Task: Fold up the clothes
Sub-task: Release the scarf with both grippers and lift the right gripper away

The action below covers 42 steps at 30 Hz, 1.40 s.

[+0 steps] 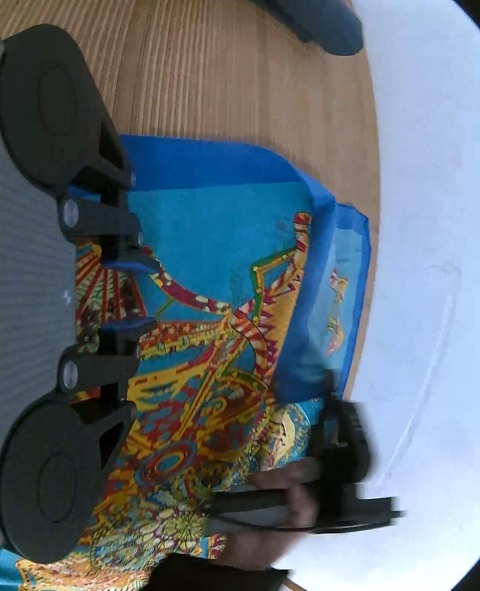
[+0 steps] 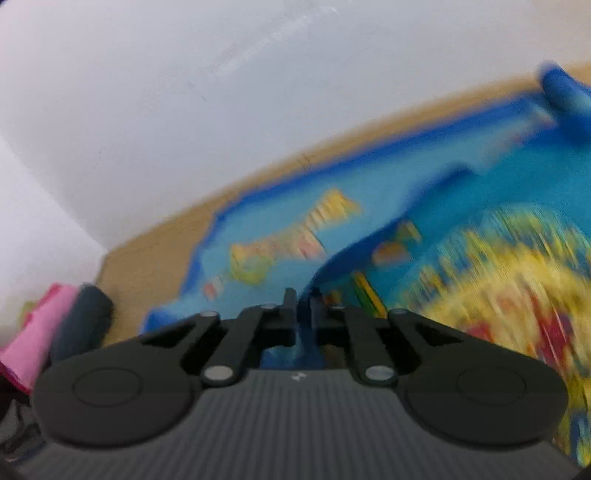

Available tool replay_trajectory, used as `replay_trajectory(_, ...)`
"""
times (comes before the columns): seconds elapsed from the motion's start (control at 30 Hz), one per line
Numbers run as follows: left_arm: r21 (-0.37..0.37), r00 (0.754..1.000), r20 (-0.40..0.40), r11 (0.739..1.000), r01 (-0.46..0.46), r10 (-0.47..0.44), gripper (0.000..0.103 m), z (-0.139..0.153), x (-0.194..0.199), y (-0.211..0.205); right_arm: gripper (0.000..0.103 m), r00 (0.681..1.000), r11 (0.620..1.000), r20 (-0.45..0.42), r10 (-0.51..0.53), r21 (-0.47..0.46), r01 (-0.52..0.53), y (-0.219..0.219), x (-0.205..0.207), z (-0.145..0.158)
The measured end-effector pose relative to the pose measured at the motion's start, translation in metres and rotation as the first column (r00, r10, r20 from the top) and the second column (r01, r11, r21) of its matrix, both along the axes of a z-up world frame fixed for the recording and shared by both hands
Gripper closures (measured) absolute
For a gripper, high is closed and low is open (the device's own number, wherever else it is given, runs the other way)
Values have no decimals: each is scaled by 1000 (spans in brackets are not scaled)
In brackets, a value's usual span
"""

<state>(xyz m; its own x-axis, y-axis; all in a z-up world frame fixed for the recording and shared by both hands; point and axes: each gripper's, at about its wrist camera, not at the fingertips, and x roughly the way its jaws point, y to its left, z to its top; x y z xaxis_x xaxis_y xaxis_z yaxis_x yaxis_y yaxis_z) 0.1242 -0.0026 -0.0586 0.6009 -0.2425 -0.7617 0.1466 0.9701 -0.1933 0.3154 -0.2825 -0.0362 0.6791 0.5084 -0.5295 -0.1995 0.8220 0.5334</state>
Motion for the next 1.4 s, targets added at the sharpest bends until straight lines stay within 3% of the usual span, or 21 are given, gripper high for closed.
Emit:
replay_trajectory(0.17,92,998,64,996,5,-11,73,-8,0,-7,94,995,999,93,24,-28,-22,47,76,29)
replay_trajectory(0.27,133,995,92,991,29,-42,69,-10,-5,-14,93,990,999,140,-16,-33,20,79,122,35)
replay_trajectory(0.37,143,992,106,989,47,-63,61,-9,-7,-17,86,993,998,113,-40,-48,45,111,157,31)
replay_trajectory(0.43,150,990,115,987,58,-76,60,-9,-8,-18,67,995,996,100,-26,-77,34,126,162,29)
replay_trajectory(0.53,131,990,118,989,64,-80,57,-9,-7,-15,52,986,990,168,0,-138,24,132,143,30)
replay_trajectory(0.6,123,989,122,990,69,-84,54,-9,-8,-14,48,985,980,174,16,-197,19,129,129,29)
replay_trajectory(0.67,126,987,131,989,75,-91,53,-9,-10,-15,48,993,973,106,43,-230,-18,126,126,25)
replay_trajectory(0.77,133,985,142,988,78,-97,52,-10,-12,-16,48,999,954,4,54,-296,-51,134,134,10)
replay_trajectory(0.9,116,987,136,991,70,-85,52,-9,-10,-15,49,1000,922,-1,8,-387,-7,155,147,-13)
replay_trajectory(0.97,98,988,132,993,63,-76,52,-8,-9,-13,69,999,899,37,19,-438,-1,165,156,-22)
replay_trajectory(1.0,89,989,131,994,60,-71,52,-8,-9,-12,101,998,888,56,32,-460,-3,174,161,-22)
replay_trajectory(1.27,100,988,139,993,60,-74,51,-8,-10,-15,100,966,972,210,151,-208,-107,214,163,-3)
replay_trajectory(1.33,102,988,137,993,59,-73,51,-7,-10,-16,99,964,972,194,180,-188,-144,219,159,-2)
replay_trajectory(1.4,95,988,137,994,57,-70,50,-7,-10,-15,97,975,963,154,161,-239,-121,222,150,0)
